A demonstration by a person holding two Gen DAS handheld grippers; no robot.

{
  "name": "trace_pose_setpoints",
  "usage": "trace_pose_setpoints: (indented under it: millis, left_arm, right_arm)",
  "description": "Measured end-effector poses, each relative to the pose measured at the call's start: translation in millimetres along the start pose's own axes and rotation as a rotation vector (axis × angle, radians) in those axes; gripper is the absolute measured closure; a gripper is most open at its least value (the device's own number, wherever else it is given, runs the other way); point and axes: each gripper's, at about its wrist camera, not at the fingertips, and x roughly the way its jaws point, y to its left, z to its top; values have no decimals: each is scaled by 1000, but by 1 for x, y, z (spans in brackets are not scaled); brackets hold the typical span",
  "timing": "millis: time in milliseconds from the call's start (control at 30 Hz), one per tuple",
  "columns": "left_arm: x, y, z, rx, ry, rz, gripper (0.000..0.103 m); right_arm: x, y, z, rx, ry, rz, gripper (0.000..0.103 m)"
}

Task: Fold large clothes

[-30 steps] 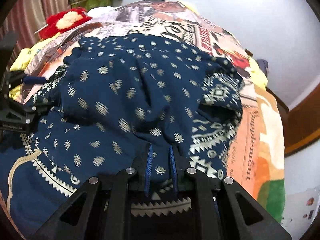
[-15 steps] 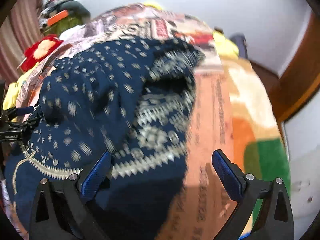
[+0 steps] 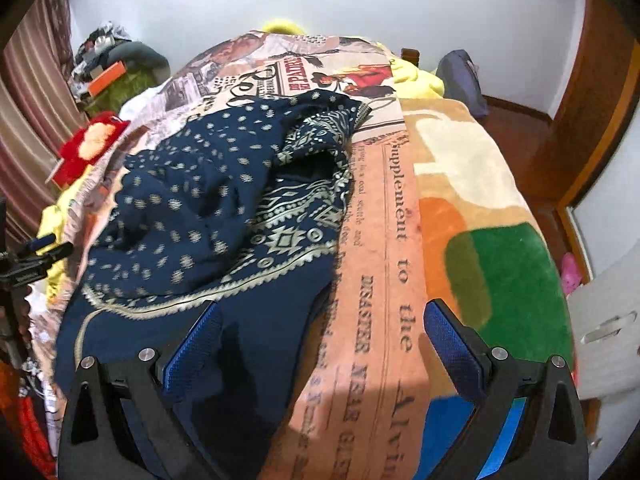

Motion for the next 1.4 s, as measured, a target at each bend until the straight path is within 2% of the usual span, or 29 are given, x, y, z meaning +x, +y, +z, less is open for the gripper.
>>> trace_pose_setpoints:
  millis: [233,433,533,567,600,633,667,700,733,800,833,900,967,1100,1233,1400]
  left_arm:
    - [7,33,-44,-130,97,9,8]
    - [20,51,-88,-323,215,-146,8]
    - [27,50,-108,-351,260,-153,8]
    - [26,50,-111,-364,262,-165,8]
    - [25,50,-114,-380,261,-180,9]
    - [23,50,-117,-396,260,-205,10]
    - [21,49,-117,-405,260,-241,16]
    - [17,46,-116,-401,255,-270,23]
    - [15,44,-115,-391,251,-286,28]
    - [7,34,-110,-336,231,-301,49]
    - [2,29,-105,-298,221,-294,55]
    - [-6,18,-97,-237,199,-268,81]
    - [-14,13,-87,-197,171,-269,91]
    - [-35,7,-56,-147,71,-252,95]
    - [-56,5,-12,-114,-51,-268,95]
    - [-69,9,40,-123,-185,-276,96]
  right_arm:
    - [-9,16,-22,16,30,72,3]
    - [1,22,-43,66,94,170,4]
    - [10,23,-52,104,118,214,16]
    - [10,24,-53,104,106,200,27]
    - [9,24,-54,106,87,188,43]
    - [8,24,-54,115,76,193,47]
    - [9,22,-54,129,74,210,59]
    - [9,21,-53,136,72,227,74]
    - [10,20,-52,142,76,258,79]
    - [10,20,-50,146,72,283,89]
    - [10,22,-49,138,66,284,90]
    - [7,25,-46,118,45,272,93]
    - [3,27,-42,108,22,272,94]
    - [-9,28,-25,79,-38,269,95]
    - [-21,28,1,45,-104,254,95]
    - [-25,26,48,18,-181,234,96]
